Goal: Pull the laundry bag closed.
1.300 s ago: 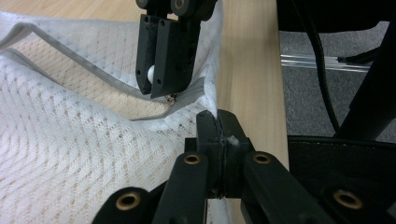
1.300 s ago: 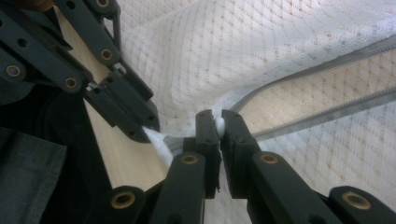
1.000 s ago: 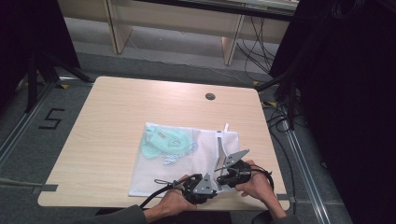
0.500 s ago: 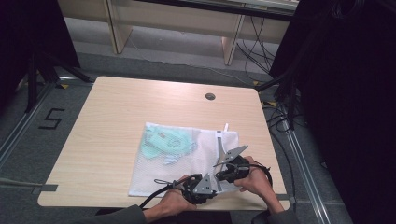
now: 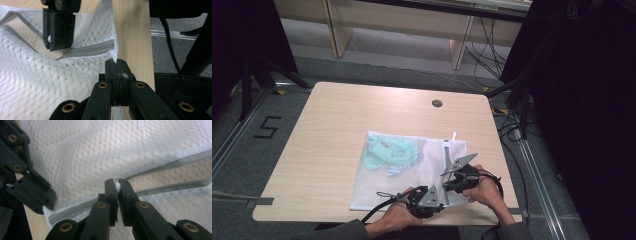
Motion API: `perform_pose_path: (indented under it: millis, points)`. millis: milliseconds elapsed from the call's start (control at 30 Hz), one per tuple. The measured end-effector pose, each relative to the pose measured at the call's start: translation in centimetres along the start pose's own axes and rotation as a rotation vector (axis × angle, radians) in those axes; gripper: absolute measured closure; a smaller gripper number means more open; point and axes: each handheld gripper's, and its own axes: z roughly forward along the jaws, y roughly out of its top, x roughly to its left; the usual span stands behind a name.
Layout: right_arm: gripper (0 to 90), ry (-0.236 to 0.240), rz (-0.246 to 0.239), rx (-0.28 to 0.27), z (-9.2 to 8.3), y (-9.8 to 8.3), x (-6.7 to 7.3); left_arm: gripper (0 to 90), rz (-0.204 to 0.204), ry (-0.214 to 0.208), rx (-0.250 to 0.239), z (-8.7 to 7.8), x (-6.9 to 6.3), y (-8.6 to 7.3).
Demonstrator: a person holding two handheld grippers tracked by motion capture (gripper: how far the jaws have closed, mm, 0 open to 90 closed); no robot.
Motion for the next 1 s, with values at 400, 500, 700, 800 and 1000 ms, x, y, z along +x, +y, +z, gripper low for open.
perform_pose_path:
  millis: [400, 500, 700, 800, 1000]
  points:
    - [86.5, -0.034, 0.006, 0.002, -0.1, 0.3, -0.9, 88.9, 0.002, -0.01, 0.005, 0.0, -0.2, 0.1]
    - [86.5, -0.048, 0.003, -0.005, -0.2, 0.4, -1.0, 88.9, 0.0, -0.009, 0.0, 0.0, -0.3, 0.1]
    - [86.5, -0.046, 0.006, -0.005, 0.0, 0.6, -1.4, 88.9, -0.001, -0.003, -0.003, 0.1, -0.4, 0.1]
    - [86.5, -0.051, 0.004, -0.006, 0.0, 0.7, -1.6, 88.9, 0.007, -0.006, 0.005, -0.1, -0.4, 0.1]
    - [86.5, -0.05, 0.009, -0.004, 0.1, 0.9, -1.9, 88.9, 0.007, -0.006, 0.004, -0.1, -0.4, 0.1]
